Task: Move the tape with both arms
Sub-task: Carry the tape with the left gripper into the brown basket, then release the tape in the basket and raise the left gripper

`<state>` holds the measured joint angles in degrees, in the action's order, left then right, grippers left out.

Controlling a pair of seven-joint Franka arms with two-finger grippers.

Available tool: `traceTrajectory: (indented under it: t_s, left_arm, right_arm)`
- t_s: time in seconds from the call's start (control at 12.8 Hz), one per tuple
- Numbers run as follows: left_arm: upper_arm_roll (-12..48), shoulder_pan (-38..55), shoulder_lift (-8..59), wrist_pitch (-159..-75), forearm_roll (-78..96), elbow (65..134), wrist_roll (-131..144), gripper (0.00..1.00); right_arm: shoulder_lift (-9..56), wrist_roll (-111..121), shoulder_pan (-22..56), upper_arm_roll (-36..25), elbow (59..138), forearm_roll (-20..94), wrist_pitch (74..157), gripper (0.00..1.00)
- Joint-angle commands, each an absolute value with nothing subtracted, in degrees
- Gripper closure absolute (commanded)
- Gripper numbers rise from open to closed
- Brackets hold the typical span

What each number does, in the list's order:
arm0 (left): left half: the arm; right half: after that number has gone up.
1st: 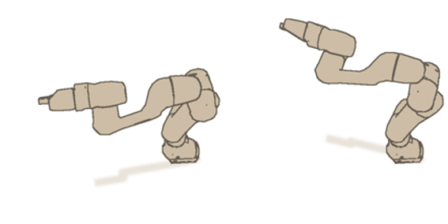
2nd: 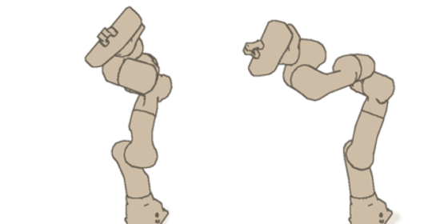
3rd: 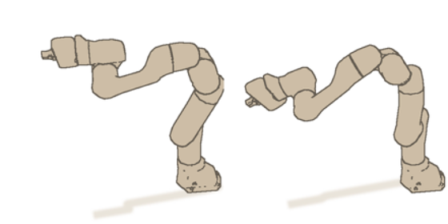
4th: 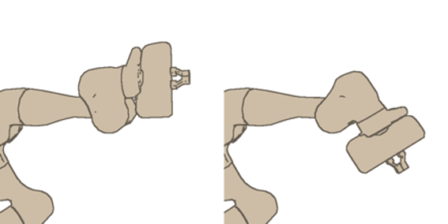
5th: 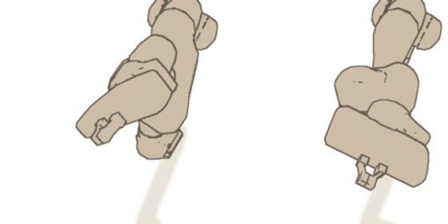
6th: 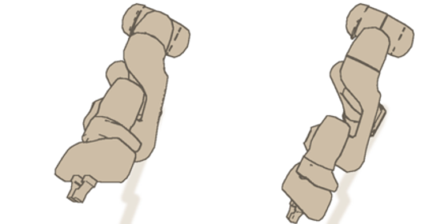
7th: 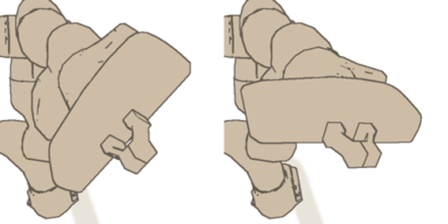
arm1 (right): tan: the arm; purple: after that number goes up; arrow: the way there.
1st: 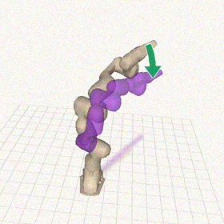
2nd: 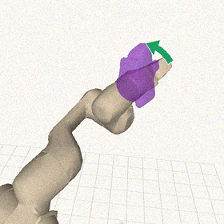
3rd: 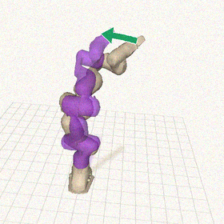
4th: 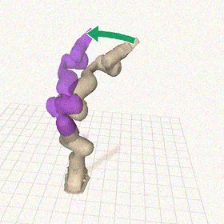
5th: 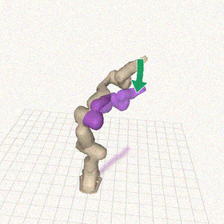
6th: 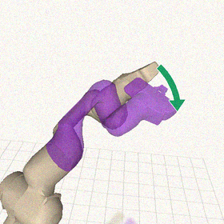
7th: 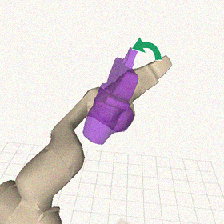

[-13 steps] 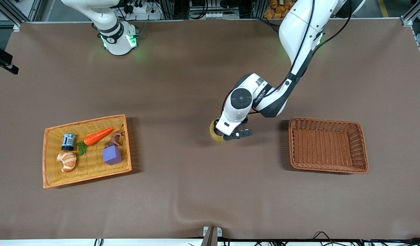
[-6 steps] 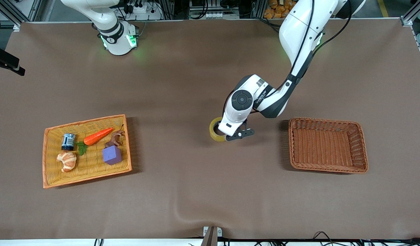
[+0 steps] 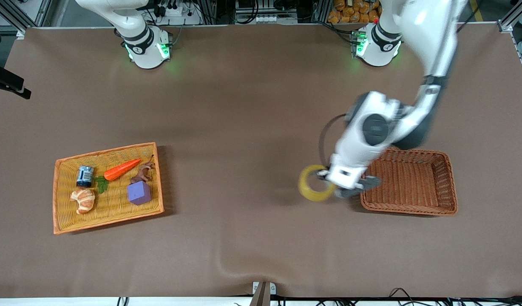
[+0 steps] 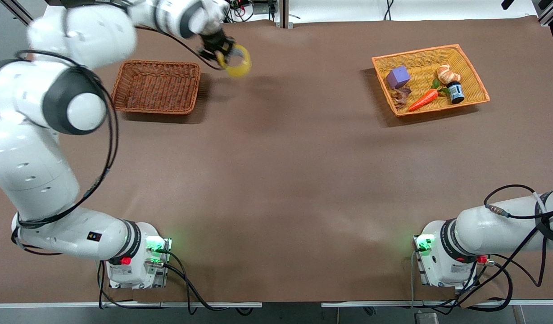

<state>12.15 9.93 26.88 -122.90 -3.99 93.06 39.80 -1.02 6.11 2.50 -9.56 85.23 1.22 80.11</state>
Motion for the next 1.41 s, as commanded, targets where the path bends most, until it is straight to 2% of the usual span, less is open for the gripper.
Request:
traceTrajectory:
  t_s: [0.0,0.23,0.47,0.62,0.7,0.78,1.02,1.33]
  left_arm:
    - [13.3,-0.9,25.4,-121.2,-5.0,94.9,22.7,1.00]
    - [13.4,-10.3,26.6,-120.1,-4.9,97.4,7.9,1.00]
    - [13.4,-14.8,26.0,-120.6,-5.0,102.4,2.5,1.00]
    - [13.4,-16.8,26.5,-124.1,-5.1,105.1,2.4,1.00]
    - [13.4,-16.8,27.2,-124.4,-5.1,104.9,2.4,0.75]
    - [13.4,-16.8,27.2,-124.5,-4.9,104.4,2.4,0.01]
    - [13.7,-16.4,23.7,-122.8,-5.0,100.1,2.8,0.00]
    - [16.6,-16.0,14.5,-110.5,-5.3,91.8,3.5,0.00]
  right_arm:
    - [-0.9,5.3,2.6,-9.7,85.2,0.5,80.4,0.00]
    - [-0.6,5.2,2.7,-9.7,85.3,1.0,80.5,0.00]
    - [-0.3,5.2,2.7,-9.7,85.4,1.2,80.7,0.00]
    - [-0.2,5.3,2.7,-9.7,85.4,1.2,81.6,0.00]
    - [0.3,5.3,3.0,-9.7,85.4,1.2,82.3,0.00]
    - [0.4,5.4,3.1,-9.7,85.4,1.2,82.8,0.00]
    - [0.5,5.3,3.2,-9.6,85.4,1.2,82.8,0.00]
    - [0.5,5.2,3.4,-9.6,85.5,1.2,82.4,0.00]
